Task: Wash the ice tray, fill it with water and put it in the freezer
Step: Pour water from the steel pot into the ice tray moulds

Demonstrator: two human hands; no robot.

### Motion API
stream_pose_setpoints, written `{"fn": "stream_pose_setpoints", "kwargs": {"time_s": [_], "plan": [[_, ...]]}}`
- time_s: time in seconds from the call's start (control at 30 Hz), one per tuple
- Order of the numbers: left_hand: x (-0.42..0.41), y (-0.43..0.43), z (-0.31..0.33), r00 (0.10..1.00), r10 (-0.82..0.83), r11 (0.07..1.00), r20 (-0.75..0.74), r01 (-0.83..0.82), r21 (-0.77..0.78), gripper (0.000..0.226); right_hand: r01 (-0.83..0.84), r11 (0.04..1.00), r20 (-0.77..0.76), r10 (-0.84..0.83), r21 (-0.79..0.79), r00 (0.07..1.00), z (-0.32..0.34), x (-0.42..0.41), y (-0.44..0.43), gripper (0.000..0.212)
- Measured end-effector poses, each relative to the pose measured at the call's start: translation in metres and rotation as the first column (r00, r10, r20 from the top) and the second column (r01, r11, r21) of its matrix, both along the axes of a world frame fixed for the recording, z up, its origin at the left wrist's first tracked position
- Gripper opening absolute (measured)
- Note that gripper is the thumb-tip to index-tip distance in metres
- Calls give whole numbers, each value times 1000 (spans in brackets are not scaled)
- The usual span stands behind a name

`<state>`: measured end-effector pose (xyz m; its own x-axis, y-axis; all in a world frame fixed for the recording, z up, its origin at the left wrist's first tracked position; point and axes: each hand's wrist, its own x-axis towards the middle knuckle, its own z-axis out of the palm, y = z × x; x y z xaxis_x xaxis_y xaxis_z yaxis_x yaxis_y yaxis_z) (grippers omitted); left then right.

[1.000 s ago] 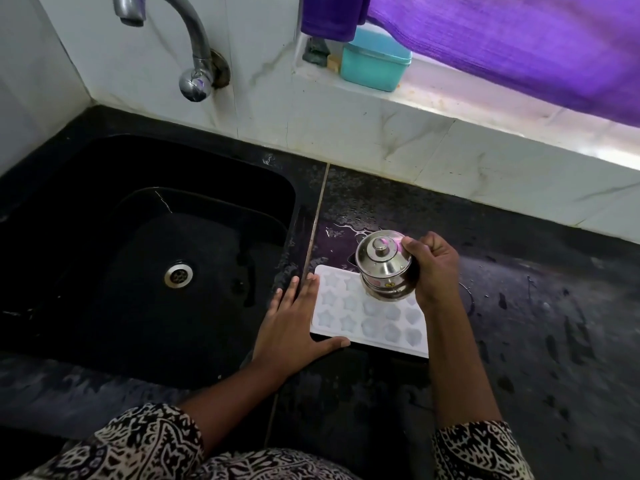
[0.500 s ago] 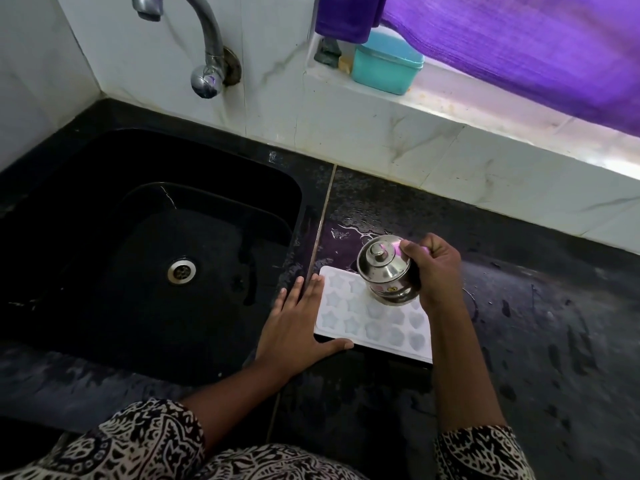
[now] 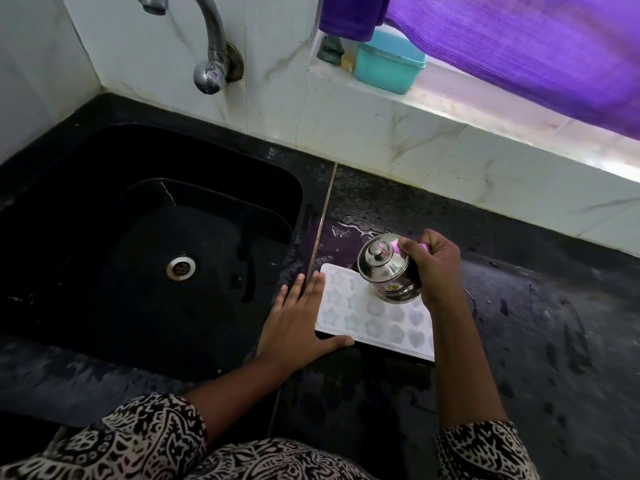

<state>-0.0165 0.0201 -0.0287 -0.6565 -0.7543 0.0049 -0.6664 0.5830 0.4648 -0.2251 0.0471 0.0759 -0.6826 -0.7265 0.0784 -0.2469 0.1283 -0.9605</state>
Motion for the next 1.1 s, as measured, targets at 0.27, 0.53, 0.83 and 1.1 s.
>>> {"fn": "stream_pose_setpoints", "kwargs": {"time_s": [0.27,0.53,0.83,1.1], "plan": [[0,0,0,1000,1,1000,-8,-1,7,119,9,998,-85,-4,59,996,3,4,-2,40],[0,0,-1,1000,-1,1000,3,1,10,119,4,996,-140,8,88,990,4,6,-4,38],[1,0,1,1000,-8,1000,12,8,13,120,-6,993,-222,32,120,975,6,9,-6,40],[0,-1,0,1000,-3,1000,23,3,10,121,10,984,-293,43,176,955,6,8,-8,33]]}}
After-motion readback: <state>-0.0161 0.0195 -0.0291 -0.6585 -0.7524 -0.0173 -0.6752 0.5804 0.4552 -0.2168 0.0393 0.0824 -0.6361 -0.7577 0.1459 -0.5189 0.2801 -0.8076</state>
